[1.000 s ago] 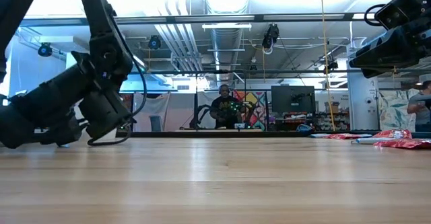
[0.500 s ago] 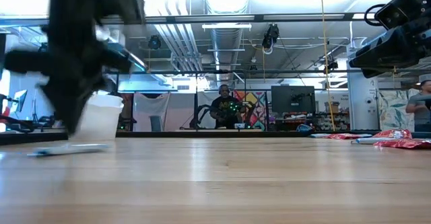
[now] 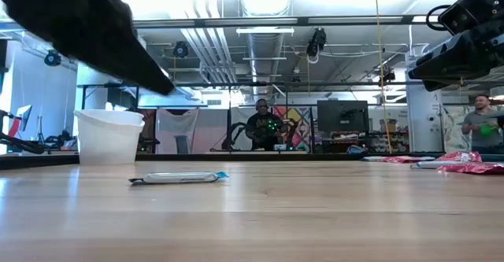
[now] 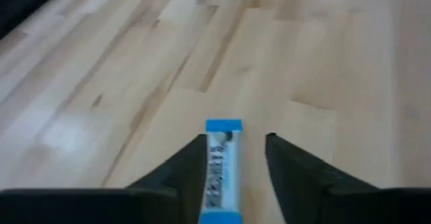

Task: Sort candy by brand, put in halloween buckets
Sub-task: Put the blue chocolate bar into the green bucket

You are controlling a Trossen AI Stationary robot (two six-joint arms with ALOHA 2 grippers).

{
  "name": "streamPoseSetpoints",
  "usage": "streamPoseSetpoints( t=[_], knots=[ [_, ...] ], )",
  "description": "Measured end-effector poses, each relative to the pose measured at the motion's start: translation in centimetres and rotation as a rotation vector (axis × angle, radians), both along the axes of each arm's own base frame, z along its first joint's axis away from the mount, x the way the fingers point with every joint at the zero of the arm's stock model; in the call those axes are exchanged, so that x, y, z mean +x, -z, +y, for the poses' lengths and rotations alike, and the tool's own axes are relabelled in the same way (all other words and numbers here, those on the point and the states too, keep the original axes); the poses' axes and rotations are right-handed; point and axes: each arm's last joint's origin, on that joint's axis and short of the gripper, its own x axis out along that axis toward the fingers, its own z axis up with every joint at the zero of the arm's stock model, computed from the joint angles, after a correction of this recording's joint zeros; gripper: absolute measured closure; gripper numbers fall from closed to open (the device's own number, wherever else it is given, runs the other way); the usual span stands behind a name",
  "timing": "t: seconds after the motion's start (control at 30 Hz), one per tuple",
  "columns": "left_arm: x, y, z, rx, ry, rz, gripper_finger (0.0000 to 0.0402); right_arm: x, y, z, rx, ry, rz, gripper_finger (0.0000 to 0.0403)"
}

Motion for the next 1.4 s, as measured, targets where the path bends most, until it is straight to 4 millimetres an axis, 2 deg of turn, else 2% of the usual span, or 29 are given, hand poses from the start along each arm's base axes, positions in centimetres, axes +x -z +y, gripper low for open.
streamPoseSetpoints(
  t=[0.23,0.37,0.47,0.53,0.63,0.7,0.83,0.97,1.13,1.4],
  knots=[
    [2.2,4.3,0.3,0.032,-0.032,0.023,0.0184,0.0,0.0,0.0,0.000,0.000,0.000,0.0394],
    [3.2,4.8,0.1,-0.017,-0.024,-0.034,0.0162,0.0,0.0,0.0,0.000,0.000,0.000,0.0394],
    [3.2,5.0,0.4,-0.003,-0.026,-0.042,0.0153,0.0,0.0,0.0,0.000,0.000,-0.001,0.0394],
    [2.8,5.4,0.9,-0.006,-0.042,-0.052,0.0150,0.0,0.0,0.0,0.000,0.000,0.000,0.0394],
    [1.7,7.2,3.0,-0.070,-0.069,-0.103,0.0152,0.0,0.0,0.0,0.000,0.000,0.000,0.0394],
    [0.7,8.2,4.2,-0.108,-0.023,-0.165,0.0158,0.0,0.0,0.0,0.000,0.000,0.000,0.0394],
    [-1.1,8.8,5.1,-0.128,0.099,-0.308,0.0169,0.0,0.0,0.0,0.000,0.000,-0.001,0.0394],
    [-1.5,9.5,5.2,-0.123,0.134,-0.336,0.0170,0.0,0.0,0.0,0.000,0.000,0.000,0.0394],
    [-0.5,10.9,4.4,-0.096,0.157,-0.301,0.0170,0.0,0.0,0.0,0.000,0.000,0.000,0.0394],
    [-0.6,13.8,4.4,-0.025,0.031,-0.299,0.0162,0.0,0.0,0.0,0.000,0.000,0.000,0.0394]
  ],
)
